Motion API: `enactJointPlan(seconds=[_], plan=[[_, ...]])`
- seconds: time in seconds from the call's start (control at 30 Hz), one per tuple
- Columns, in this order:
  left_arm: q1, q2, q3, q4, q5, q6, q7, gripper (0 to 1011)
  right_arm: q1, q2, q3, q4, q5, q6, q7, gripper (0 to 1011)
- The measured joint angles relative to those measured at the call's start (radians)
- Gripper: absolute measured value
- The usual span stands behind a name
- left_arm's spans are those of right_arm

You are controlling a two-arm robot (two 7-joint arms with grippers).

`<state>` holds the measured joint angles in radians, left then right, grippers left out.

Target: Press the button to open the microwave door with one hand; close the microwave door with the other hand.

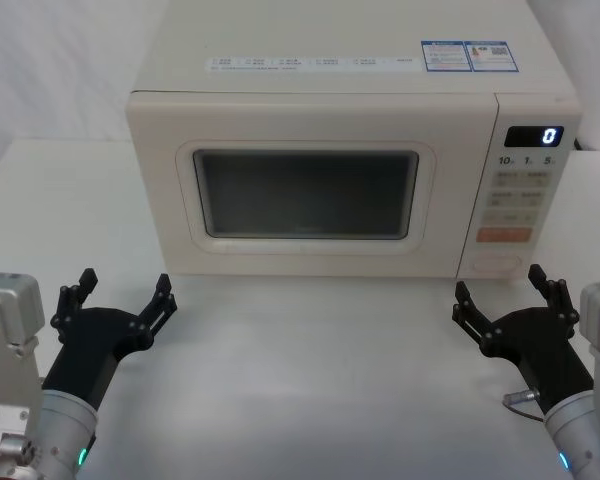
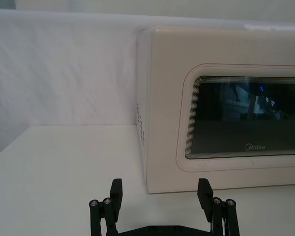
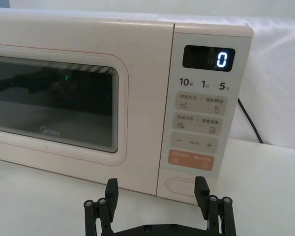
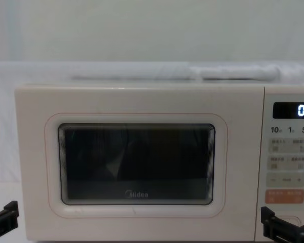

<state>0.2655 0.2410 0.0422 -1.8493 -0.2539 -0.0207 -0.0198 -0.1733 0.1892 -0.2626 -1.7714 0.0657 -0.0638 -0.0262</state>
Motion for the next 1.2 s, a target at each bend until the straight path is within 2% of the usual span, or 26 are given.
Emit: enactJointPlan(seconds=[1.2], plan=[[0.000, 0.000, 0.000, 0.000, 0.000, 0.000, 0.000, 1001, 0.000, 0.000, 0.000, 0.000, 0.000, 0.000, 0.000, 1002]])
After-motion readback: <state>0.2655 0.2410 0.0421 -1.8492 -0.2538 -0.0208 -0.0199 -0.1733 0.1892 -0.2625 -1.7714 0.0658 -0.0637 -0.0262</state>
